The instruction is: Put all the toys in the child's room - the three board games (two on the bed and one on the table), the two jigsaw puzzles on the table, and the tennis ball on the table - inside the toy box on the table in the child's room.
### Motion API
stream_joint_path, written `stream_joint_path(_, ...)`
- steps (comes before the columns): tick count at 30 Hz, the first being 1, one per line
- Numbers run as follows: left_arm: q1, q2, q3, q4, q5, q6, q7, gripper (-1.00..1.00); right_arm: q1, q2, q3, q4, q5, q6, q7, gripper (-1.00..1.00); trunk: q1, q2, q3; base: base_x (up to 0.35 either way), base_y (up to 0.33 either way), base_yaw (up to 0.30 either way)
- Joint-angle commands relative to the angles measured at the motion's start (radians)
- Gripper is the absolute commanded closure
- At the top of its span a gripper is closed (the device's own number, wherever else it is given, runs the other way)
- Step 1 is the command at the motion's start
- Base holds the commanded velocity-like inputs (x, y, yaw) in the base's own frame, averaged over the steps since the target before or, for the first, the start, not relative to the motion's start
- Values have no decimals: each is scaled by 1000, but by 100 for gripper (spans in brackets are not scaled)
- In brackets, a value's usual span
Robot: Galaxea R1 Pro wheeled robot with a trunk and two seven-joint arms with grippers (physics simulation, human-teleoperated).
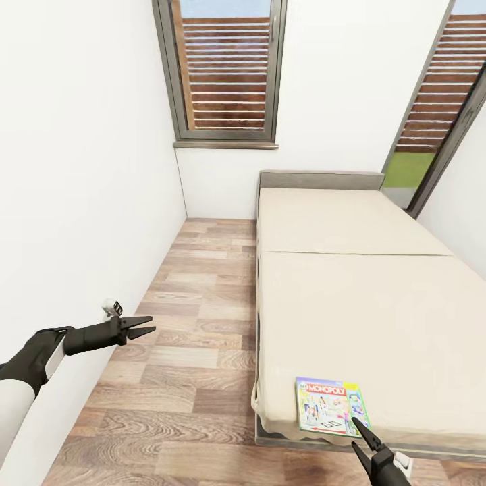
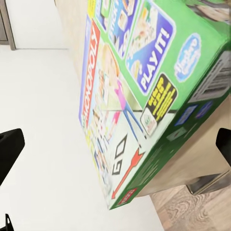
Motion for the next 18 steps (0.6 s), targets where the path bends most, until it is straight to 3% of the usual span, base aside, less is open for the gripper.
stream_joint_path(1,0,0,0,0,0,11,-4,-100,-1,0,-2,1,-5,8,1,-100,0,0,-1,8,0,0)
stream_joint_path(15,0,0,2,0,0,10,-4,-100,-1,0,-6,1,-5,7,-1,-100,0,0,-1,1,0,0)
stream_joint_path(18,0,1,1,0,0,10,-4,-100,-1,0,-6,1,-5,7,-1,-100,11,-21,-10,0,0,0)
